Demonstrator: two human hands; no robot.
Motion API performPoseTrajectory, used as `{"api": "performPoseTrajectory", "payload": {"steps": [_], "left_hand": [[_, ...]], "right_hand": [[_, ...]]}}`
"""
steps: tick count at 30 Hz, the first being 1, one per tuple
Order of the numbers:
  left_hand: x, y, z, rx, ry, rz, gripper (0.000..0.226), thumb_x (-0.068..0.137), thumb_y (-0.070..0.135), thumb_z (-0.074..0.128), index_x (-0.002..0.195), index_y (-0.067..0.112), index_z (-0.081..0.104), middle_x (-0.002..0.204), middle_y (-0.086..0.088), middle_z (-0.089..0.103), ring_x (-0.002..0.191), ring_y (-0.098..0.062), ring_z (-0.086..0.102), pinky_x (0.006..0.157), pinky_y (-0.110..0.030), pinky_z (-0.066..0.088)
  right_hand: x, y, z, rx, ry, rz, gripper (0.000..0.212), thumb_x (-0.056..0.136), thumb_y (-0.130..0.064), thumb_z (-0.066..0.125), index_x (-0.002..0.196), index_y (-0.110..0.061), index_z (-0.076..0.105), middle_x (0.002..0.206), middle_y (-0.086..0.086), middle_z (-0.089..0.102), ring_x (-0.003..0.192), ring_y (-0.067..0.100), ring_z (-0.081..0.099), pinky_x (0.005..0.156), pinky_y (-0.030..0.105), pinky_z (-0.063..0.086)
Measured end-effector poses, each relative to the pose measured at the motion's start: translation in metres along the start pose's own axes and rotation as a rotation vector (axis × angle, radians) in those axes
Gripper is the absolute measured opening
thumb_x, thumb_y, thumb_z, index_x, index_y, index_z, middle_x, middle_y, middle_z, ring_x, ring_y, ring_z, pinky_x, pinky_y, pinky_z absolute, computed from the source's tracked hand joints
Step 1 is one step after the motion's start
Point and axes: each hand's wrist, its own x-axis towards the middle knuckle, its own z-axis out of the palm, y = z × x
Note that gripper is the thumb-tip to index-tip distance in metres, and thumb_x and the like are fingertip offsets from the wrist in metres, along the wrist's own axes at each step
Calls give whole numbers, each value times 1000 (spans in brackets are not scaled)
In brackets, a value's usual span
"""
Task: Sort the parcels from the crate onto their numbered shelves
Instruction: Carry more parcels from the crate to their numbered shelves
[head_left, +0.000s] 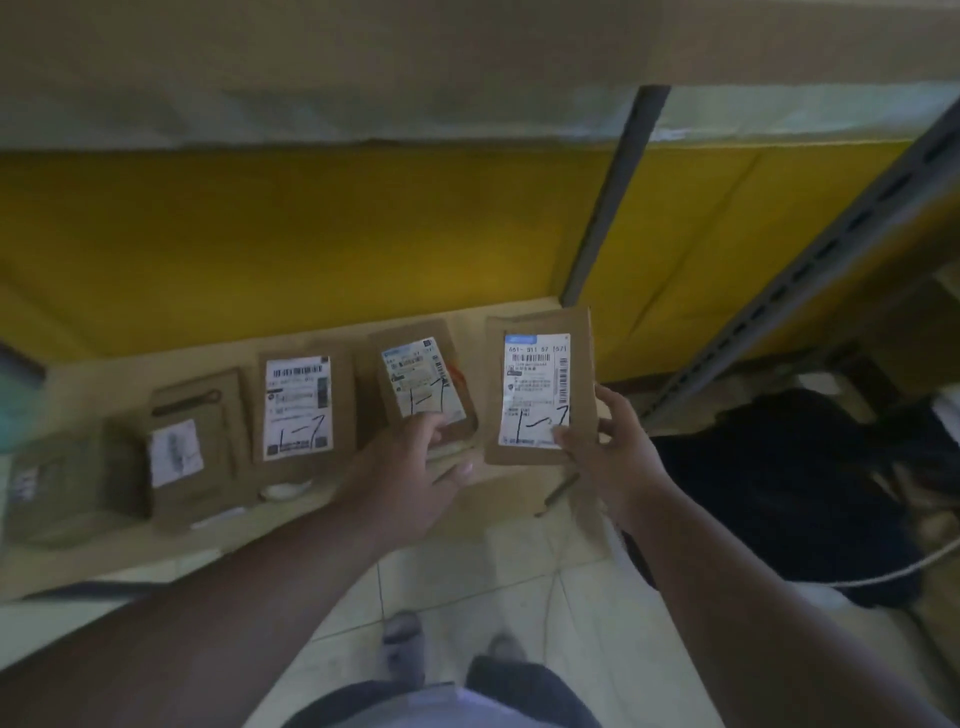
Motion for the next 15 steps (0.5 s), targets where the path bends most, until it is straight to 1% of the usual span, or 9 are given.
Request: {"api": "performPoseTrajectory", "payload": {"steps": [2,4,5,7,8,9,12,14,15], "left_hand": [[-1,-1,7,33,28,-27,60,86,50,67,138,30,44,126,9,57,108,-11,58,89,-39,53],[-1,-1,15,43,71,-68,59,86,48,67,137,29,45,127,7,57,107,-10,56,89,-37,52],[-1,-1,20,45,96,-94,59,86,47,67,137,28,46,128,6,56,107,-9,55,89,-36,51],[-3,3,31,46,121,-148,60,87,48,66,140,28,44,132,6,55,110,-10,54,89,-35,49],[-3,6,38,46,130,-177,61,87,49,64,141,28,43,134,7,54,113,-12,55,91,-36,49],[-3,9,43,51,142,-199,62,87,51,63,141,28,43,136,7,54,116,-15,56,91,-38,50],[4,18,60,83,178,-241,63,87,51,63,142,26,43,136,5,57,118,-17,57,92,-34,48],[8,22,68,77,217,-266,62,87,50,63,141,26,44,133,5,60,114,-18,59,91,-34,48],[9,24,71,75,234,-274,61,87,49,63,140,26,45,131,5,60,113,-19,59,91,-35,48]], "right_hand": [[28,3,0,-30,-55,21,71,82,-27,80,139,-44,41,107,-13,68,100,15,69,92,46,57],[55,8,2,-97,-102,11,71,81,-27,81,140,-39,43,108,-9,69,99,16,70,91,46,58],[68,11,4,-144,-127,3,72,79,-31,81,140,-39,43,106,-9,70,98,17,70,89,46,59],[90,16,8,-222,-183,6,76,68,-47,80,135,-47,43,102,-10,73,95,19,71,85,49,60],[99,18,11,-246,-214,0,76,66,-51,79,133,-50,43,101,-11,73,95,19,71,85,49,59],[106,20,14,-262,-247,-10,73,71,-49,78,134,-50,42,101,-11,72,95,20,70,86,49,59],[116,14,24,-296,-324,-63,57,88,-42,70,139,-40,44,101,-13,68,95,18,68,86,48,59],[117,10,28,-397,-319,-129,47,91,-44,64,135,-37,46,103,-12,65,95,17,65,85,44,58],[116,8,28,-467,-306,-165,46,91,-47,61,133,-34,47,108,-9,65,96,18,64,85,43,57]]}}
